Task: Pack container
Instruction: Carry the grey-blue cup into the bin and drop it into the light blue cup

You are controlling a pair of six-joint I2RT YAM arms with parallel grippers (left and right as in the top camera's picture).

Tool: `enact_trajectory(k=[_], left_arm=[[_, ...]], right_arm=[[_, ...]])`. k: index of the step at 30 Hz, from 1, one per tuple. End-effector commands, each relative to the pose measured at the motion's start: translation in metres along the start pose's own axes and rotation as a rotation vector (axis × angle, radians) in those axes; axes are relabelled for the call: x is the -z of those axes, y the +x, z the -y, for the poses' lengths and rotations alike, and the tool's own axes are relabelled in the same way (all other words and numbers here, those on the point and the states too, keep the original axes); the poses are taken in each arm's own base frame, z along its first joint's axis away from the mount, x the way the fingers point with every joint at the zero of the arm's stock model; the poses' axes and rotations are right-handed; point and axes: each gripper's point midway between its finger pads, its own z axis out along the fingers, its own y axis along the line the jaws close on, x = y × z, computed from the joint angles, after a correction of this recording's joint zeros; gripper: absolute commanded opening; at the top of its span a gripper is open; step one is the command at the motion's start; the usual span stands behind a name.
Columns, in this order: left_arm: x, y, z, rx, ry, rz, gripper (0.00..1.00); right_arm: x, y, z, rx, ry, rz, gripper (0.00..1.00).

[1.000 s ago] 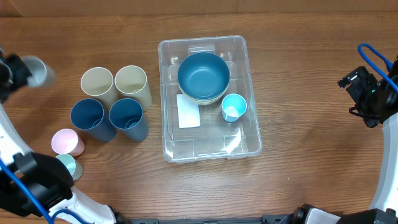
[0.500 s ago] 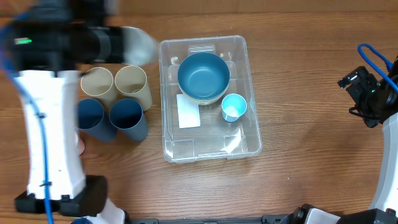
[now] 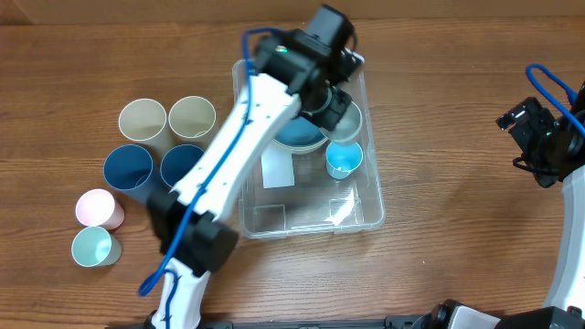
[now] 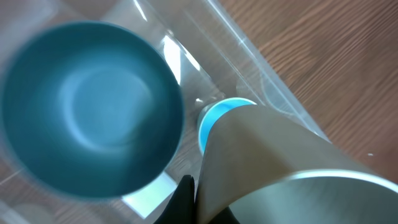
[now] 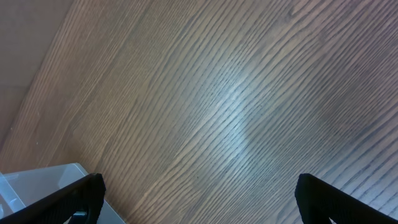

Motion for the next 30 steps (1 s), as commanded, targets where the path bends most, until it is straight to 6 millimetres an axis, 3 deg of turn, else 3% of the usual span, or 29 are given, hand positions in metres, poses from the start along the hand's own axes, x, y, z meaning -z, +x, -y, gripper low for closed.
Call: enact_trajectory(k=[1, 9, 13, 18, 21, 23, 26, 30], left_arm=[[-0.028, 0.005, 0.004, -0.031, -0.004, -0.058, 0.04], [-0.048, 0.016, 0.006, -0.041, -0.003, -0.126, 0.07], [-0.055, 0.018, 0.006, -0.040, -0.002, -0.140, 0.18], [-0.048, 0.015, 0.008, -0.035, 0.000, -0.124, 0.18], [-0.028, 0.012, 0.010, -0.029, -0.001, -0.095, 0.18], [-0.004, 0.009, 0.010, -0.019, -0.007, -0.061, 0.18], [0.046, 0.010, -0.002, -0.001, -0.081, -0.002, 0.19], [0.126, 0.032, -0.047, 0.129, -0.294, 0.081, 0.26]], right_arm=[[0.002, -0.003, -0.002, -0.009, -0.007, 0.010, 1.00], [0.002, -0.003, -0.002, -0.009, -0.007, 0.010, 1.00], [0.002, -0.003, -0.002, -0.009, -0.007, 0.010, 1.00], [0.002, -0.003, -0.002, -0.009, -0.007, 0.010, 1.00], [0.002, -0.003, -0.002, -0.009, -0.007, 0.010, 1.00], [0.002, -0.003, -0.002, -0.009, -0.007, 0.010, 1.00], [0.002, -0.003, -0.002, -0.009, -0.007, 0.010, 1.00], [0.002, -0.003, -0.002, -0.009, -0.007, 0.010, 1.00]])
